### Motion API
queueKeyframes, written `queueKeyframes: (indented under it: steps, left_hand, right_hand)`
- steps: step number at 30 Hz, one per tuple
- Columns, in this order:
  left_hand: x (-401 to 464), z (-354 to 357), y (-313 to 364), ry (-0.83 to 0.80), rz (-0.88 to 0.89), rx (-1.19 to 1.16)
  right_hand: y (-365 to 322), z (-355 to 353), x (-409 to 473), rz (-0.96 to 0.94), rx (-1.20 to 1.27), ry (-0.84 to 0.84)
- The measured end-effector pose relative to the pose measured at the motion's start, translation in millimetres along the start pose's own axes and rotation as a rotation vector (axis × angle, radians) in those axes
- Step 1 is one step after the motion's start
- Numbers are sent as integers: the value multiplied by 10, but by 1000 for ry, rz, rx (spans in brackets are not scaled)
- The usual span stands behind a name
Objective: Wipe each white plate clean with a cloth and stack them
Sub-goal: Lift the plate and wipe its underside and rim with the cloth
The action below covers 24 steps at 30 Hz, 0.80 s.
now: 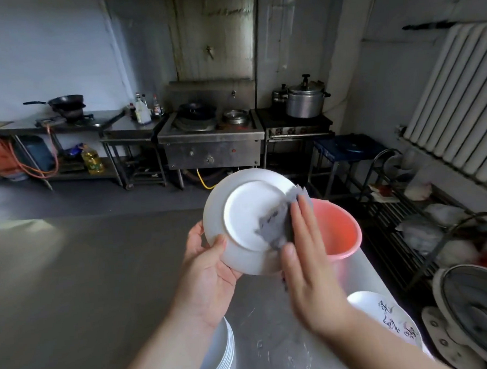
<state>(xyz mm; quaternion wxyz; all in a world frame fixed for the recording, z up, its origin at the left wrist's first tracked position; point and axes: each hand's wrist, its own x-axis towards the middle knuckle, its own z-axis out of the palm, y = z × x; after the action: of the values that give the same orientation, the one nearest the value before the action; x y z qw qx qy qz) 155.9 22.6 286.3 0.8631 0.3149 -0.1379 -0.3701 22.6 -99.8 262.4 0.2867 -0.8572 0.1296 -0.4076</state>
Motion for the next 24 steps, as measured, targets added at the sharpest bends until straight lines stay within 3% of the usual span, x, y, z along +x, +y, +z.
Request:
queueKeyframes:
  steps: [3,7,15,18,24]
  left_hand:
    - [-5,-55,-48,16,-16,19]
    - [-24,-116,-82,9,-35,12]
    - [-86,-48,-305,-70,-46,13]
    - [-48,-103,-205,-163,-92,59]
    - [216,-139,201,-299,-416,318]
  right_hand:
    - [-62,190,-316,-1,-3,-24]
    - [12,-66,152,97,42,32]
    - [-143,295,-241,206,116,290]
    - [5,-54,15,254,257,408]
    - [224,-627,557,259,403,62]
